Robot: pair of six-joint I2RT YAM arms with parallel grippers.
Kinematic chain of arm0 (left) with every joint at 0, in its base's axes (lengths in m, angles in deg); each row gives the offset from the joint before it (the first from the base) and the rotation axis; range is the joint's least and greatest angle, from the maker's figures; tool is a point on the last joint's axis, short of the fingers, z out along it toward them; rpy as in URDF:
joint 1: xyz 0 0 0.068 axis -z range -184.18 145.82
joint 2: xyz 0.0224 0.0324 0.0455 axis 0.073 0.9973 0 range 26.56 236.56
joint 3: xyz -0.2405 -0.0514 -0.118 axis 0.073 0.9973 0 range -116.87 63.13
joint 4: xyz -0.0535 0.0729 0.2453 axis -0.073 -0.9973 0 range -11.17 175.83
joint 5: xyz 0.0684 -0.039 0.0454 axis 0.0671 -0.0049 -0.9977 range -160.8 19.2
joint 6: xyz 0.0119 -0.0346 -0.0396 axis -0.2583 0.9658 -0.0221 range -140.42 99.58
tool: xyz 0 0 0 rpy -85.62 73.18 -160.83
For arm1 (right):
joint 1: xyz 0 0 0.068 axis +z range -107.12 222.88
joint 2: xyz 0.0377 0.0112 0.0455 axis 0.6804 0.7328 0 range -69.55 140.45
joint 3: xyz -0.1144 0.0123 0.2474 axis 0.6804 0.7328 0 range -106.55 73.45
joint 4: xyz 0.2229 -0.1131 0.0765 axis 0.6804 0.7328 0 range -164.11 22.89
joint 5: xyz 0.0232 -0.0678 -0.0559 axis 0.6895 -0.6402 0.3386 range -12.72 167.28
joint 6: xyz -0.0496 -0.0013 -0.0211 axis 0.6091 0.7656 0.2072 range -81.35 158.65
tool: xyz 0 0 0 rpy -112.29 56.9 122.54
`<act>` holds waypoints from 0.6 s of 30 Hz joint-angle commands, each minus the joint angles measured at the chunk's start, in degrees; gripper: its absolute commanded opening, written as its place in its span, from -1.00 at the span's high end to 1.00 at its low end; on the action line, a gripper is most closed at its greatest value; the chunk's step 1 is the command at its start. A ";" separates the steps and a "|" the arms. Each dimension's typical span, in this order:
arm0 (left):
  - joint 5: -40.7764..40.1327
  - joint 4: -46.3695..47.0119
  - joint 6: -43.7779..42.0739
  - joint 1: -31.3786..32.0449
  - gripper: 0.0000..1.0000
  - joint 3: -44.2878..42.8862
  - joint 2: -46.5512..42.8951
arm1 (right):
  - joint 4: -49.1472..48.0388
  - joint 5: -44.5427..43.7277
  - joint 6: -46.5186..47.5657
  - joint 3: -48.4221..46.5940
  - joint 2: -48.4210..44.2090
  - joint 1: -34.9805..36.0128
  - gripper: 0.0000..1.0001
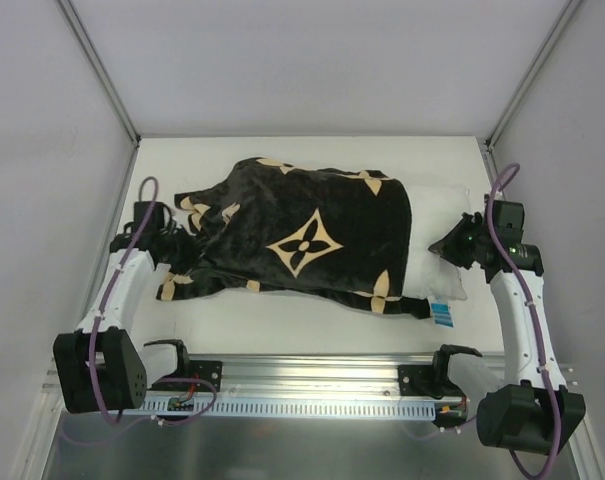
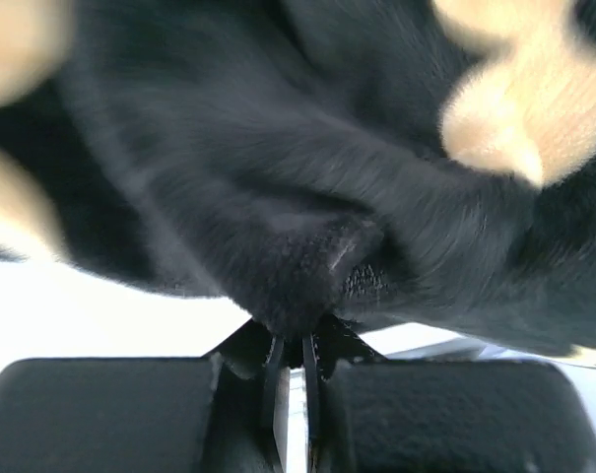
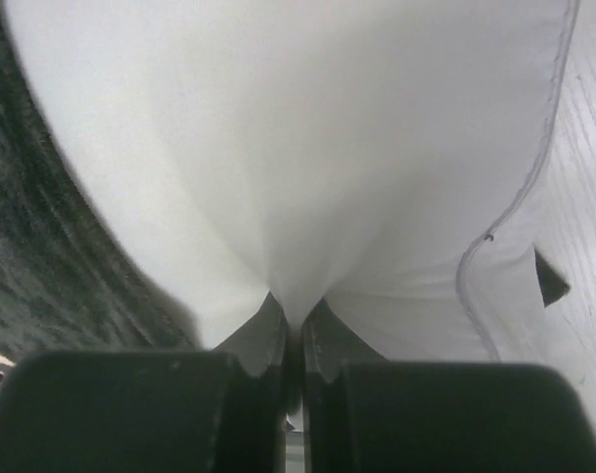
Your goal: Remove the pillowcase from the pillow
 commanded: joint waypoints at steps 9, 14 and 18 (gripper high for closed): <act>4.97 -5.27 -1.64 -29.82 1.00 -4.18 -6.24 | -1.10 -0.72 -2.92 -1.39 -1.16 -9.99 0.99; 0.41 -6.23 2.31 -31.66 1.00 -4.97 -9.66 | 0.48 -2.91 -1.69 -1.21 -3.53 -11.38 0.99; -1.00 -7.37 6.26 -37.36 1.00 -7.69 -13.71 | 2.06 3.93 -4.40 -4.02 -6.87 -18.24 0.99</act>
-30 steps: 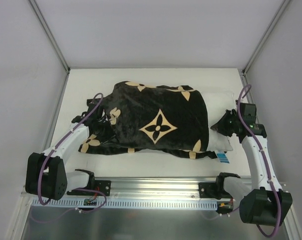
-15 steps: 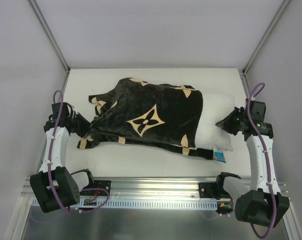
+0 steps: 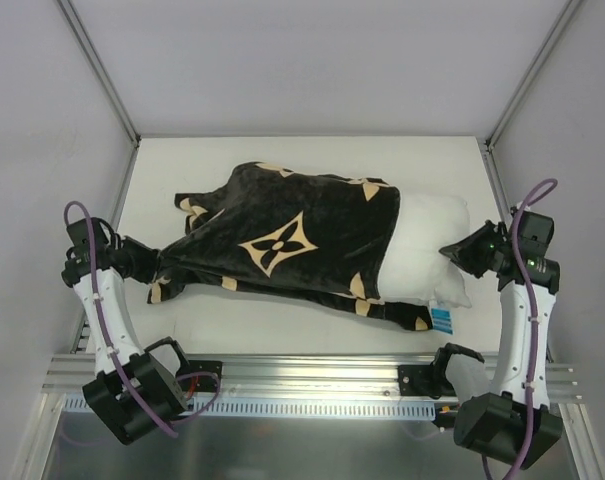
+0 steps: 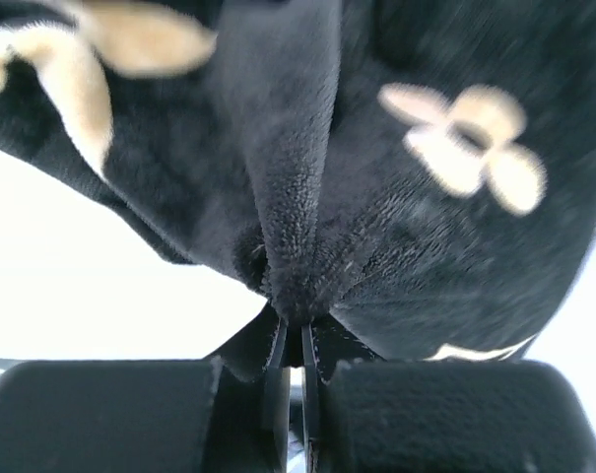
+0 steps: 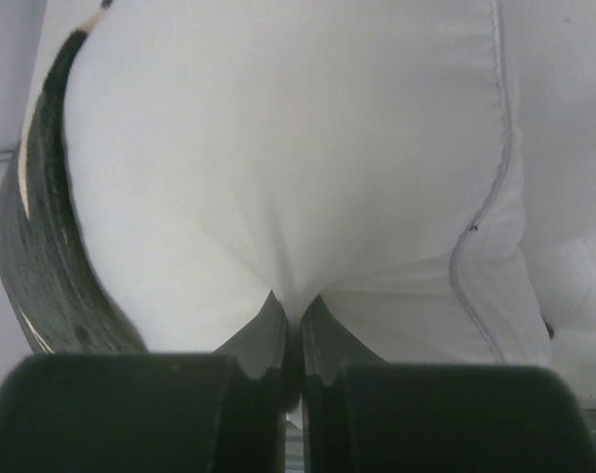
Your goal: Remove the pillowcase from the pillow
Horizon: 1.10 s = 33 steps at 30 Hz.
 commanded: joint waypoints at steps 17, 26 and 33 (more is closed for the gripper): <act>-8.38 6.95 -0.93 -4.54 0.38 -2.34 1.44 | -5.19 -8.25 -3.40 -6.57 -4.48 -2.86 -0.43; -19.71 7.22 0.39 21.20 -0.97 -17.36 7.16 | 2.45 -28.21 5.38 -23.73 10.00 22.72 -0.93; -17.87 6.95 -3.66 30.10 -0.94 -33.96 23.76 | 0.36 -29.28 3.98 -18.48 15.04 29.32 -0.93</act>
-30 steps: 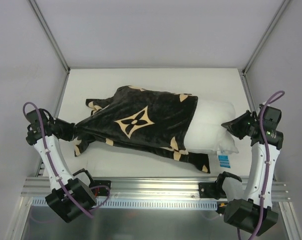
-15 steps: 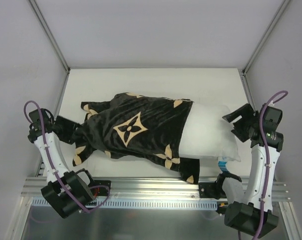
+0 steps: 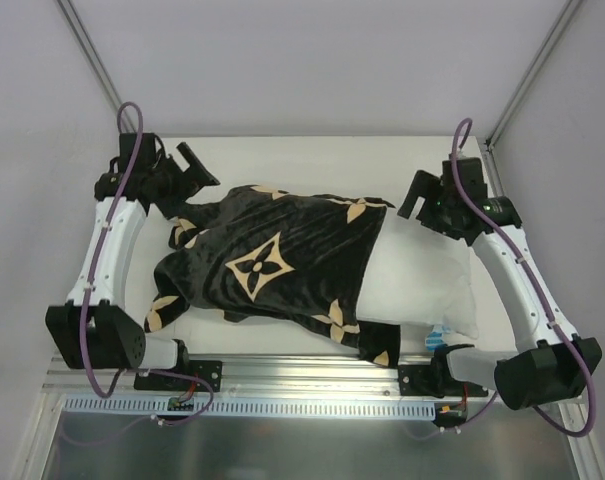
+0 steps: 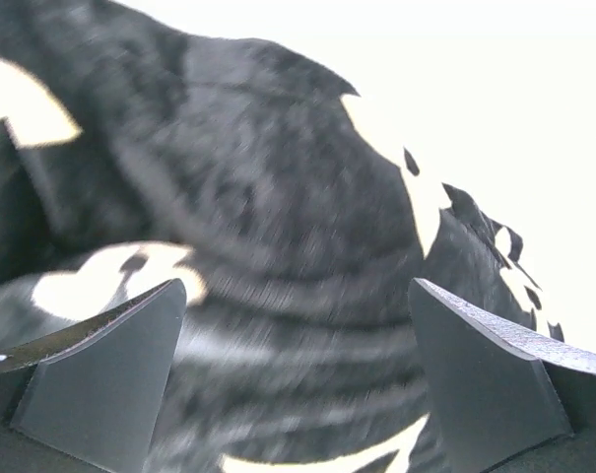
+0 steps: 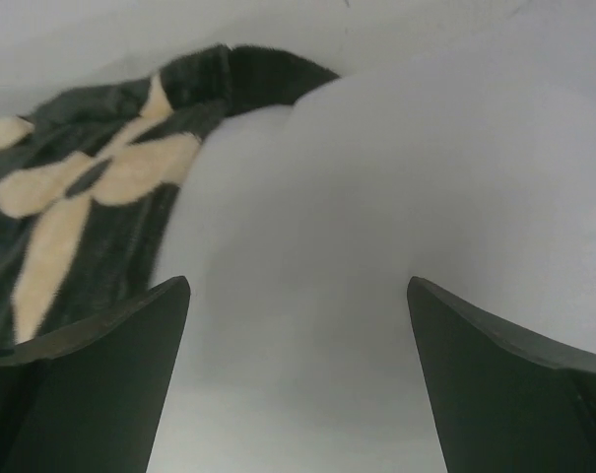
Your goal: Remove the pillowcase from the pillow
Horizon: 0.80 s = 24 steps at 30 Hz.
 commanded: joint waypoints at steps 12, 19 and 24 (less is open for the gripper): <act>-0.03 -2.06 -3.38 6.85 -0.80 -26.81 37.19 | -1.66 7.23 3.83 8.95 5.43 6.87 -0.47; 3.32 -2.94 -4.52 9.92 -0.54 -29.99 46.53 | -4.48 6.45 2.24 11.60 4.03 8.47 0.99; 3.32 -3.21 -5.14 9.58 1.00 -27.71 44.35 | -4.31 3.04 2.51 10.45 1.75 8.47 0.99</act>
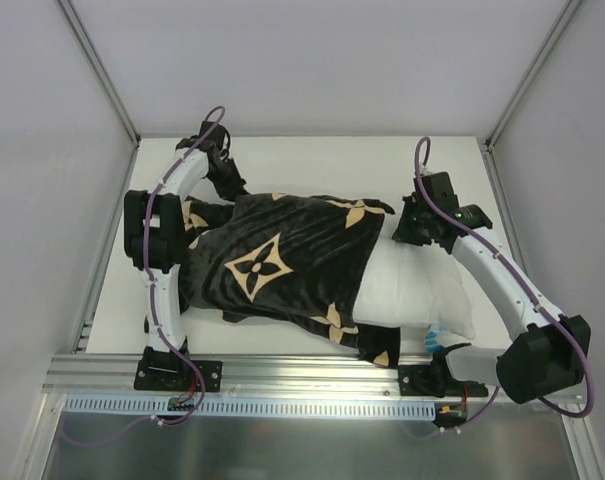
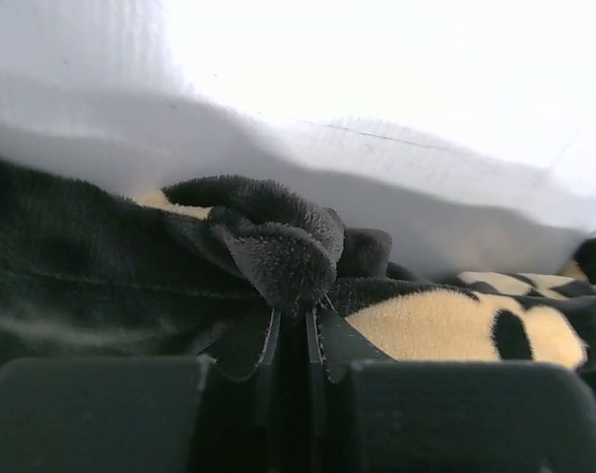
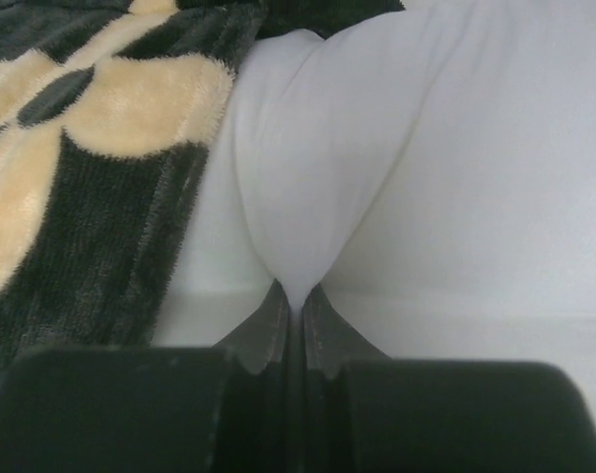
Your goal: Remove the pillowcase from the pillow
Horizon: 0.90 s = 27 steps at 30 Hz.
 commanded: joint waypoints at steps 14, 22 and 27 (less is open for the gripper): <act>2.22 -1.24 1.84 -17.44 1.00 12.05 -31.73 | 3.18 -3.38 -1.12 1.63 -10.61 -5.77 0.99; 5.48 -1.24 0.87 -23.32 1.00 14.16 -35.44 | 5.81 -6.64 -3.06 0.31 -14.99 -14.10 0.99; 7.23 -1.24 0.60 -25.44 1.00 15.57 -35.17 | 7.75 -5.50 -2.36 0.13 -20.36 -20.87 0.99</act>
